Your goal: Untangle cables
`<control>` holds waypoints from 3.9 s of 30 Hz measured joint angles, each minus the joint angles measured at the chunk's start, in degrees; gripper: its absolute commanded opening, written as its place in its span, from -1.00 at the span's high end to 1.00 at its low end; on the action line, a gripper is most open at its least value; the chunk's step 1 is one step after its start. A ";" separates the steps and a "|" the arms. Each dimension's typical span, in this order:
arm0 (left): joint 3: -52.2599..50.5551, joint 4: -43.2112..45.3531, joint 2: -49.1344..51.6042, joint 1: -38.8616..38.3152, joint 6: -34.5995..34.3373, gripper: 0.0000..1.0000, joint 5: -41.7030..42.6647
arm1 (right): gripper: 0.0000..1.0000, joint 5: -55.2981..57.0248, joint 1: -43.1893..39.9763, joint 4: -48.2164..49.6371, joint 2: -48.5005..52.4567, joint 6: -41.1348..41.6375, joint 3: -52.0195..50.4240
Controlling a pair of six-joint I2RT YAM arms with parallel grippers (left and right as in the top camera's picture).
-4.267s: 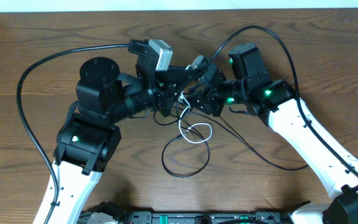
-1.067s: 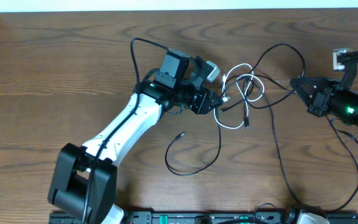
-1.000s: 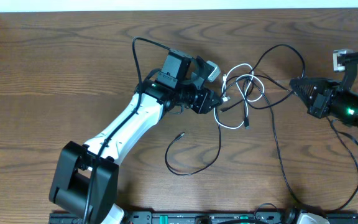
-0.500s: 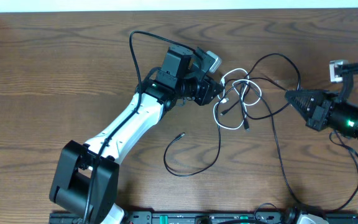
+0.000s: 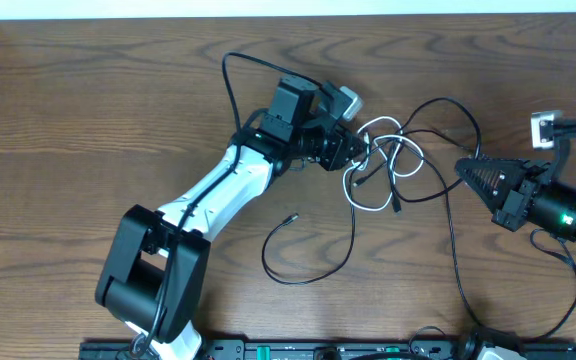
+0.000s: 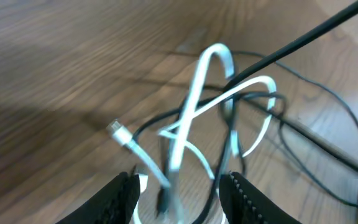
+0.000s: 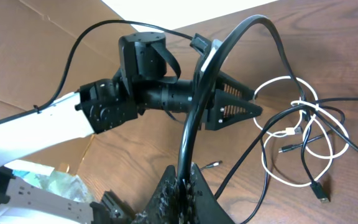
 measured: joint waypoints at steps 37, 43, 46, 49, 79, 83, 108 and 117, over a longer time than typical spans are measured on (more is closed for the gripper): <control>0.00 -6.23 -12.33 -2.49 -4.74 0.85 -10.27 | 0.98 10.54 0.00 -5.05 0.00 -3.45 0.00; 0.00 -8.57 -16.00 -2.36 -4.72 0.85 -14.03 | 0.98 16.96 0.00 -6.08 0.00 -4.59 0.00; 0.00 -9.57 -17.86 -1.60 -4.72 0.85 -14.82 | 0.98 20.50 0.00 -6.21 0.00 -4.74 0.00; 0.00 -10.97 -19.45 -0.31 -4.70 0.85 -15.06 | 0.98 23.32 0.00 -6.19 0.28 -4.74 0.00; 0.00 -15.32 -34.25 1.36 -2.73 0.85 -16.46 | -0.99 24.68 12.31 -2.93 11.02 -7.19 0.00; 0.00 -15.41 -35.15 1.36 -2.67 0.85 -16.59 | -0.98 30.51 18.60 -0.85 12.66 -5.70 0.00; 0.00 -15.39 -39.04 1.36 -1.92 0.85 -17.88 | -0.15 39.52 35.95 12.22 36.15 -1.07 -0.83; 0.00 -15.39 -39.04 1.36 -1.92 0.85 -17.88 | 0.13 39.52 39.21 14.05 38.84 -1.53 -0.83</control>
